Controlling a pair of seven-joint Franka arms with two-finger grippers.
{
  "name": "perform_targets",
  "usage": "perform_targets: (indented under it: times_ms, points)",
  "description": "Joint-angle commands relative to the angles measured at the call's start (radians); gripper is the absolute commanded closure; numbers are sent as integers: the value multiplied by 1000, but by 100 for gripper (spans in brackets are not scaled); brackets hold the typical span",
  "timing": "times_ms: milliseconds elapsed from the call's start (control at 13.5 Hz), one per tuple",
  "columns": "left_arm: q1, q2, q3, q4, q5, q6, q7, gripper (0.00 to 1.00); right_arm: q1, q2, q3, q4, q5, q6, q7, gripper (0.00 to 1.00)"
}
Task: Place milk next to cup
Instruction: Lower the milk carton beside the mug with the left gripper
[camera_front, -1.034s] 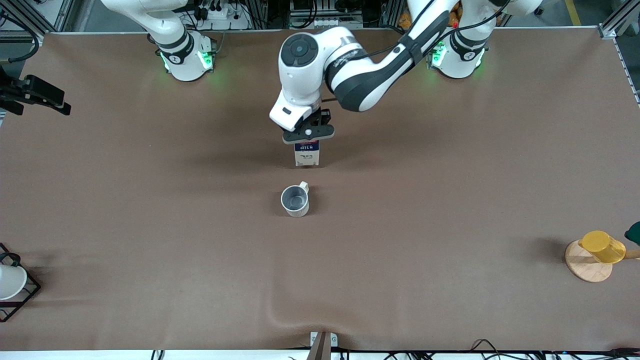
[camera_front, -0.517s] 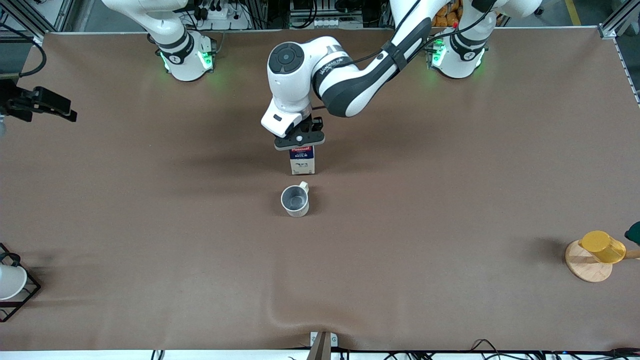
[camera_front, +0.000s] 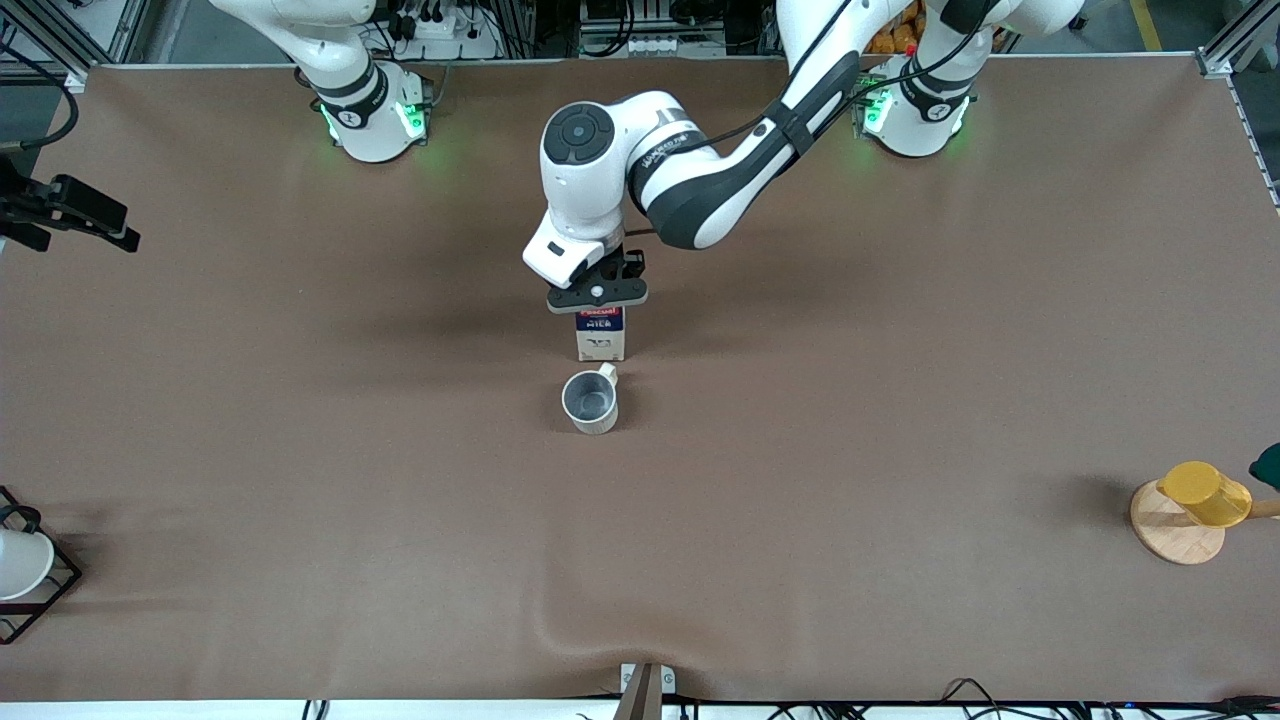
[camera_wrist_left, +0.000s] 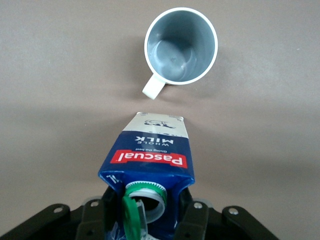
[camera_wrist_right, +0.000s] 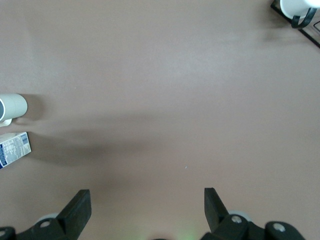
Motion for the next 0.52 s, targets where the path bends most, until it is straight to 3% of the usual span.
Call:
perform_targets:
  times_ms: [0,443]
  points:
    - [-5,23,9,28,24,10,27,51,-28,-29,25,-35,8,48,-17,0]
    - [-8,37,34,28,24,56,29,48,-23,-23,30,-29,13,52,-16,0]
